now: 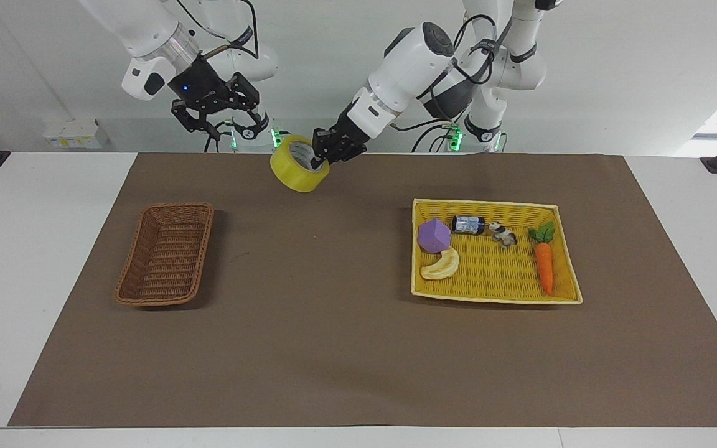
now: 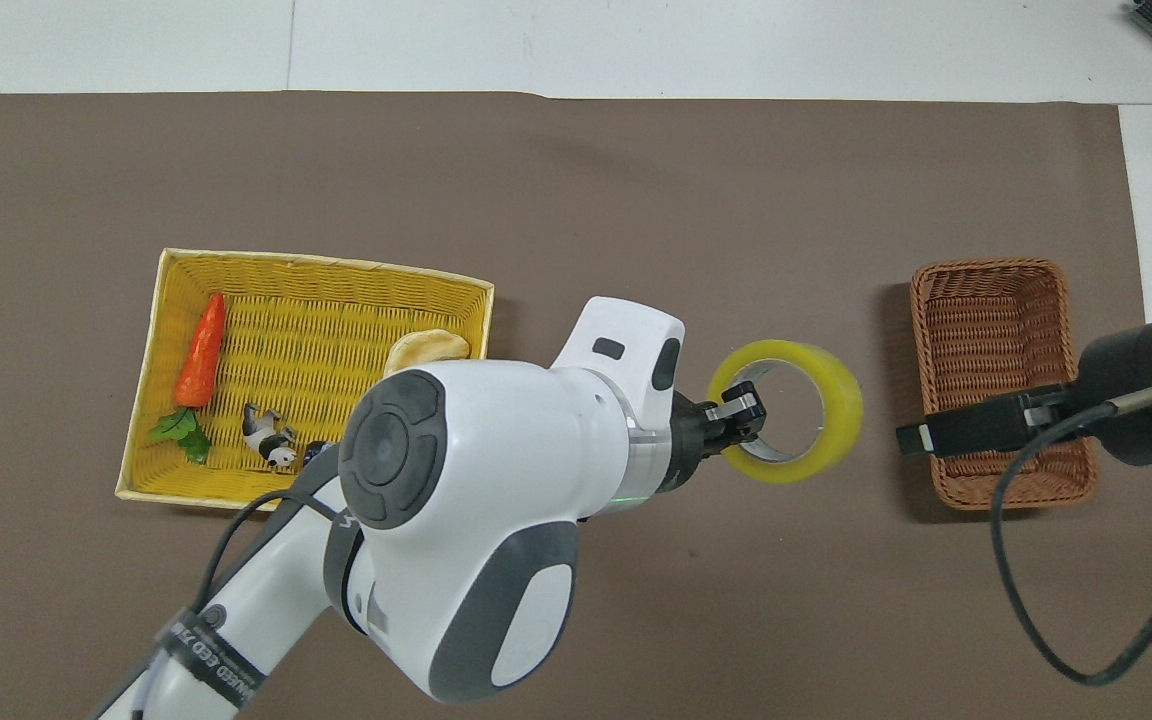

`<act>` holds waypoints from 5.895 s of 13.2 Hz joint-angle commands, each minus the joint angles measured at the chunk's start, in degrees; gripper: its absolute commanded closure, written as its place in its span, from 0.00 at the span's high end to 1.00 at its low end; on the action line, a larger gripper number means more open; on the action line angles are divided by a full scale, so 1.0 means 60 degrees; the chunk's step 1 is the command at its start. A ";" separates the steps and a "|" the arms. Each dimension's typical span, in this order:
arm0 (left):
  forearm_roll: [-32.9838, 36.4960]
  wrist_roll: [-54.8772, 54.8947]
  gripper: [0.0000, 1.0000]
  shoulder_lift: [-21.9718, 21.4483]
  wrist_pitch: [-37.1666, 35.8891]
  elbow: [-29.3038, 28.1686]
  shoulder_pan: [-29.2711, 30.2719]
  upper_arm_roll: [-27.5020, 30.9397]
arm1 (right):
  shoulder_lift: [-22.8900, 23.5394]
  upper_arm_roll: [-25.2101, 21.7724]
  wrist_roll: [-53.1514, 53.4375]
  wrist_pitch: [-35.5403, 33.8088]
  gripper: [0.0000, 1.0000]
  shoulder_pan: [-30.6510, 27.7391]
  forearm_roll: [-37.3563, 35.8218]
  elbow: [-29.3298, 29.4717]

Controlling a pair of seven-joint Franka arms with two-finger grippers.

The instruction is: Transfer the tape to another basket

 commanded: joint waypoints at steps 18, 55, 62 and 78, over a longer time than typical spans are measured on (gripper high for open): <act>-0.1311 -0.0524 1.00 -0.0853 0.0987 0.0228 0.0028 0.0258 | 0.0052 -0.0167 -0.0931 0.1113 0.00 -0.0241 0.0679 -0.0380; 0.4562 0.9232 1.00 -0.2303 -0.7645 0.1136 0.2570 0.4999 | 0.3495 -0.0212 -0.3833 0.4380 1.00 -0.2674 -0.1189 -0.0003; 0.5558 0.9130 1.00 -0.2333 -0.8276 0.1530 0.2433 0.5209 | 0.1549 -0.0109 -0.1129 0.2656 1.00 -0.2424 -0.2734 0.0308; 0.5705 0.9144 1.00 -0.2436 -0.8277 0.1532 0.2551 0.5326 | 0.0872 -0.0197 0.2191 -0.0084 1.00 -0.1002 -0.3466 0.2269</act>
